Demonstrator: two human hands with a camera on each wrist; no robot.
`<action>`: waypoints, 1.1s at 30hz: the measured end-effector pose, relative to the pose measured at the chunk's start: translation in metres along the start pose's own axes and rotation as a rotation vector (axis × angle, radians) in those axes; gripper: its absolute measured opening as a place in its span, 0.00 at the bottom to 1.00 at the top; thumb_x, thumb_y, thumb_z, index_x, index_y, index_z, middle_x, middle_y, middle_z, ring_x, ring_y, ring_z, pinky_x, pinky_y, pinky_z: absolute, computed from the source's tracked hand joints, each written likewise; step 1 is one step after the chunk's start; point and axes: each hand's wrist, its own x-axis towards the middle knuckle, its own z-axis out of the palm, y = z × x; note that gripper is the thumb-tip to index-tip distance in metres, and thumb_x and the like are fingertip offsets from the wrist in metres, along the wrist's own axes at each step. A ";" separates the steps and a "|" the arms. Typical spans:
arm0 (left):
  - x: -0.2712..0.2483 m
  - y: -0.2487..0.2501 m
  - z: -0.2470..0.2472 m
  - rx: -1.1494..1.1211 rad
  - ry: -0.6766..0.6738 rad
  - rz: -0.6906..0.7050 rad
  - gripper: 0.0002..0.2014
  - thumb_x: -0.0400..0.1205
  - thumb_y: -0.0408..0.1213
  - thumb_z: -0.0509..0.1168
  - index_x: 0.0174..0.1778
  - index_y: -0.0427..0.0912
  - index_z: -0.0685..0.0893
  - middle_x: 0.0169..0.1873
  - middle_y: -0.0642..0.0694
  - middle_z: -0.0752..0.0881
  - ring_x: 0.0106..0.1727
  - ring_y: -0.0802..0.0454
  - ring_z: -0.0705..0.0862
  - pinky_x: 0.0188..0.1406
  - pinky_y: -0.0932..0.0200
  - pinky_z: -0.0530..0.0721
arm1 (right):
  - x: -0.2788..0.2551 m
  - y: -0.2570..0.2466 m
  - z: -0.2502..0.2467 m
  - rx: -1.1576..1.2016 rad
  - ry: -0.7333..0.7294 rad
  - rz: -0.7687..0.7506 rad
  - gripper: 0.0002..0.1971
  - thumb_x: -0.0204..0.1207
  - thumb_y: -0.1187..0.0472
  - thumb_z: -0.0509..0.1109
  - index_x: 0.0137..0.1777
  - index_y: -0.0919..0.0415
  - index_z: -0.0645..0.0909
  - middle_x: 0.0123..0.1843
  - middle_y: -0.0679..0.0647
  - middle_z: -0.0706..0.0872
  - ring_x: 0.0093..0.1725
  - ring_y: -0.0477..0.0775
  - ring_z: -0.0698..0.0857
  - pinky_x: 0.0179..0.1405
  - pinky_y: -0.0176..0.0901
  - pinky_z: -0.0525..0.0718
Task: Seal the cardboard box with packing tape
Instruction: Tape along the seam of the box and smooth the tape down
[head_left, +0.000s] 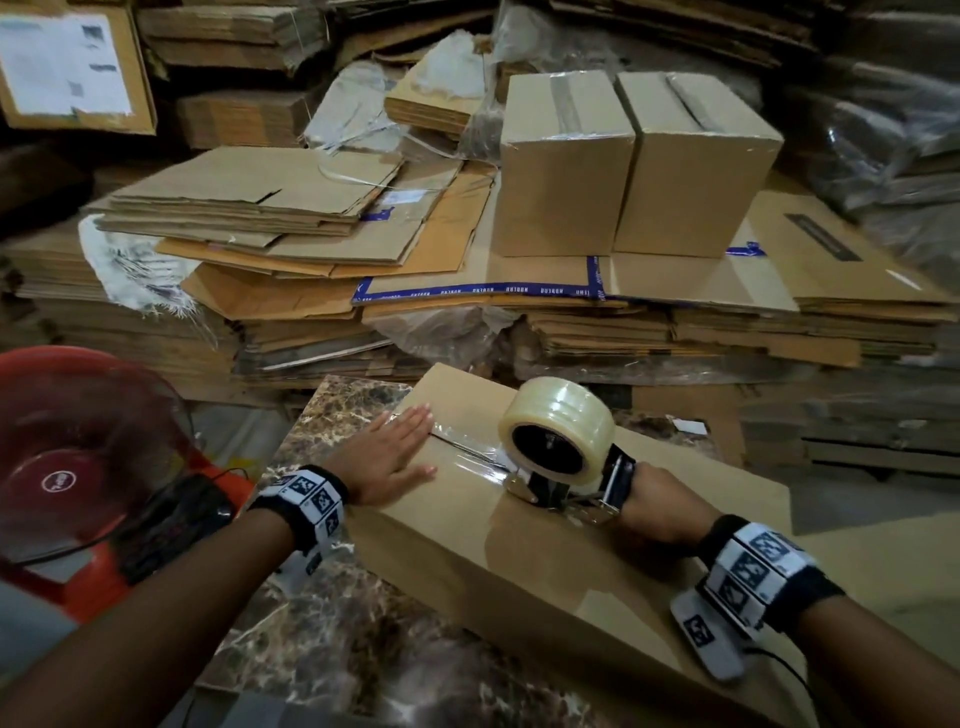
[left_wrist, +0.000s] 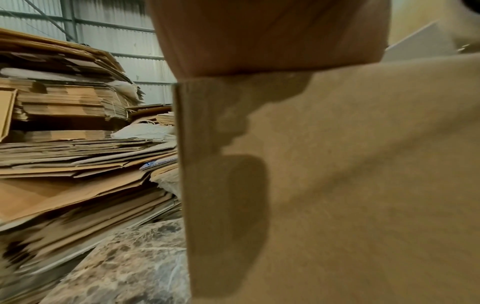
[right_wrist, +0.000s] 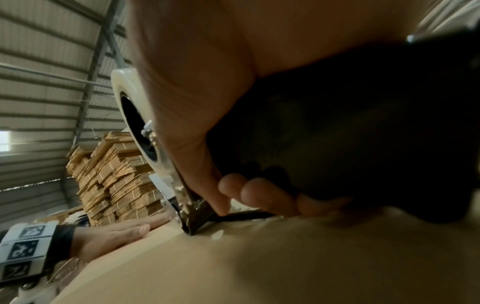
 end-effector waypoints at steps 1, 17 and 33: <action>0.000 0.002 -0.001 0.002 -0.001 -0.008 0.44 0.78 0.70 0.32 0.86 0.46 0.39 0.82 0.50 0.35 0.84 0.56 0.37 0.81 0.51 0.34 | -0.008 0.012 -0.003 -0.010 -0.001 0.011 0.05 0.78 0.59 0.67 0.49 0.53 0.84 0.49 0.54 0.89 0.46 0.53 0.86 0.49 0.47 0.84; 0.001 0.067 0.016 -0.080 0.023 -0.074 0.52 0.73 0.78 0.29 0.87 0.46 0.41 0.87 0.48 0.40 0.87 0.54 0.40 0.84 0.50 0.42 | -0.012 0.044 -0.006 -0.069 0.028 0.002 0.05 0.74 0.65 0.66 0.45 0.61 0.84 0.41 0.57 0.84 0.44 0.60 0.85 0.40 0.45 0.80; 0.000 0.070 0.013 -0.062 0.036 -0.090 0.54 0.71 0.79 0.26 0.87 0.46 0.41 0.86 0.48 0.41 0.86 0.55 0.40 0.84 0.51 0.41 | -0.086 0.156 -0.022 -0.044 0.062 -0.013 0.09 0.73 0.55 0.73 0.50 0.40 0.82 0.42 0.50 0.91 0.38 0.51 0.89 0.39 0.56 0.90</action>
